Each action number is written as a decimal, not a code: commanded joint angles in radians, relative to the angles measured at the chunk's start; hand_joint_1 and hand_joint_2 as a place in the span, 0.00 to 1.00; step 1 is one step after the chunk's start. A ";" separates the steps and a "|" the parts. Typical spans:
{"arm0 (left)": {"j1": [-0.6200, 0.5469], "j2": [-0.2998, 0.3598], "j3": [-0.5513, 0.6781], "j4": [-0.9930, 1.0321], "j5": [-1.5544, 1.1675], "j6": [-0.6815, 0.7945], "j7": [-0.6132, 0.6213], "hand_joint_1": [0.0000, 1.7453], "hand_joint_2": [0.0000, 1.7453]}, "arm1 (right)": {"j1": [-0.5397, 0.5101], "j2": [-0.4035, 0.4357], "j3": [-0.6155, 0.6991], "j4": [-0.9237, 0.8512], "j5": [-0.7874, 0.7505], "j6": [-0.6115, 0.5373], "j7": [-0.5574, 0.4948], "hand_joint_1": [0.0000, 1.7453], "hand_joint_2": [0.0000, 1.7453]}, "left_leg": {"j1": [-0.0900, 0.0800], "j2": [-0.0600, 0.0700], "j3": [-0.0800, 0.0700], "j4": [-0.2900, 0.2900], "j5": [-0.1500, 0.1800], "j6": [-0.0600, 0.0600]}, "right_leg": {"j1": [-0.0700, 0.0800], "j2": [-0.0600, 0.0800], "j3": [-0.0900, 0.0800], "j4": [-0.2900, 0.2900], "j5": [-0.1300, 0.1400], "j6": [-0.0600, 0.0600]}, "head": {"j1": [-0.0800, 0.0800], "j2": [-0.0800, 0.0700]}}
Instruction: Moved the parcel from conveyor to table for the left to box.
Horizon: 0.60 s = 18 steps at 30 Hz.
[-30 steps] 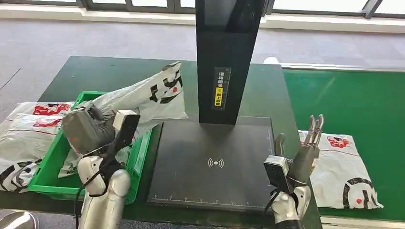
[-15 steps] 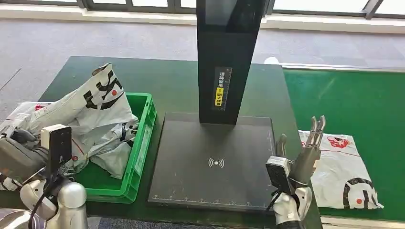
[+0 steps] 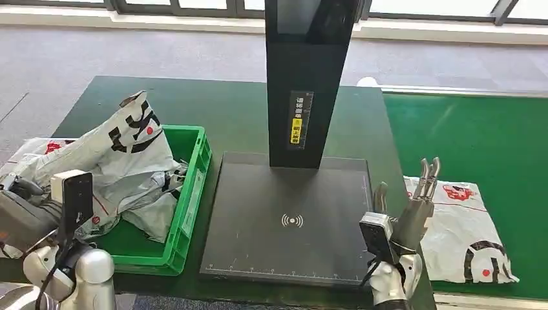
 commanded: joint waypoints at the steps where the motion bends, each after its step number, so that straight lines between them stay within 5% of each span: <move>1: 0.025 -0.052 -0.023 0.214 -0.256 -0.005 0.260 0.00 1.00 | -0.006 -0.012 -0.043 0.012 0.000 0.003 0.002 0.00 1.00 | -0.001 -0.001 0.005 -0.005 0.001 0.000 | -0.001 -0.002 0.006 -0.005 0.000 -0.001 | 0.000 0.000; 2: 0.017 -0.052 -0.007 0.253 -0.258 -0.005 0.254 0.00 1.00 | -0.006 -0.009 -0.047 0.011 0.003 0.004 0.002 0.00 1.00 | -0.001 -0.002 0.003 -0.002 0.000 0.000 | -0.001 -0.003 0.002 -0.002 -0.001 0.000 | 0.000 0.000; 3: 0.006 -0.052 -0.006 0.284 -0.286 -0.005 0.270 0.00 0.00 | -0.006 -0.010 -0.046 0.011 0.003 0.003 0.002 0.00 1.00 | -0.001 -0.002 0.005 -0.005 0.001 0.000 | -0.001 -0.004 0.005 -0.006 0.000 -0.001 | 0.000 0.000; 18: -0.032 -0.052 -0.026 0.404 -0.267 -0.005 0.211 0.00 0.00 | -0.001 -0.007 -0.063 0.022 0.023 0.022 0.002 0.00 1.00 | 0.000 -0.001 0.003 -0.003 0.000 0.000 | 0.000 -0.004 0.002 -0.004 -0.001 -0.001 | 0.000 0.000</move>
